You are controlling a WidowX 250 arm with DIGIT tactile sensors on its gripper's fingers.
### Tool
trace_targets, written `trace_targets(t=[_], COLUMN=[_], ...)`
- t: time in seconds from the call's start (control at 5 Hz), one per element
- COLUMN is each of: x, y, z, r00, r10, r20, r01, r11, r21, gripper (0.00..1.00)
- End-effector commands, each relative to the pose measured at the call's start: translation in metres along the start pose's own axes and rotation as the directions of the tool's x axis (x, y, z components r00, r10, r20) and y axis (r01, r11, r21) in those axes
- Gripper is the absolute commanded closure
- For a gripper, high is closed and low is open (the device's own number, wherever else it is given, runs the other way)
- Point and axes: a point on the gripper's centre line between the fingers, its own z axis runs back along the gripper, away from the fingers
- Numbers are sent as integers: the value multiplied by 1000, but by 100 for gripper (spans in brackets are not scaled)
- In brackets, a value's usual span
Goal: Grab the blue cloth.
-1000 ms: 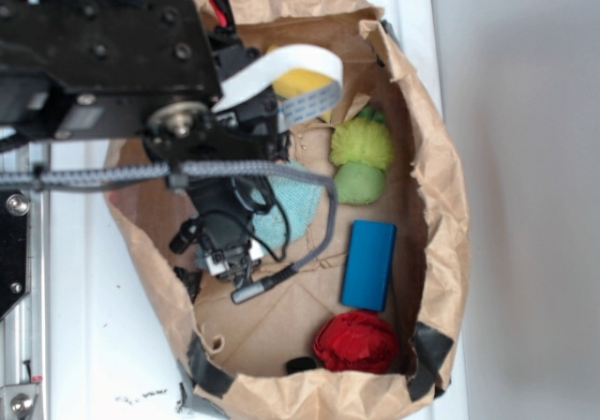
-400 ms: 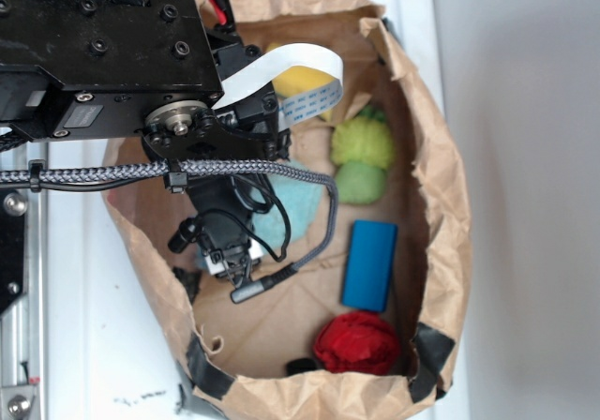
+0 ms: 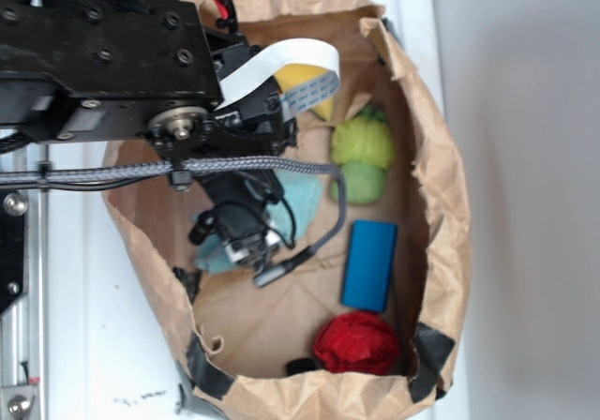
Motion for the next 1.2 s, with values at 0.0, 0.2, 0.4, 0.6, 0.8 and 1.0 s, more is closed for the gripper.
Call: trace_targets(t=[0.0,0.2,0.4,0.6,0.8,1.0], x=[13,11,10,8,5,4], y=[-9,-10,-12,-13,-15,-21], z=[-20,-23,-23,-21,-19,-24], r00=[992,994,995,998,999,998], r10=[7,2,1,14,22,44], r20=[122,107,97,58,36,44], r01=[-2,4,3,-12,-21,-44], r11=[999,999,999,999,999,999], r21=[-38,-52,-50,-30,-24,-20], gripper=[0,0,0,0,0,0])
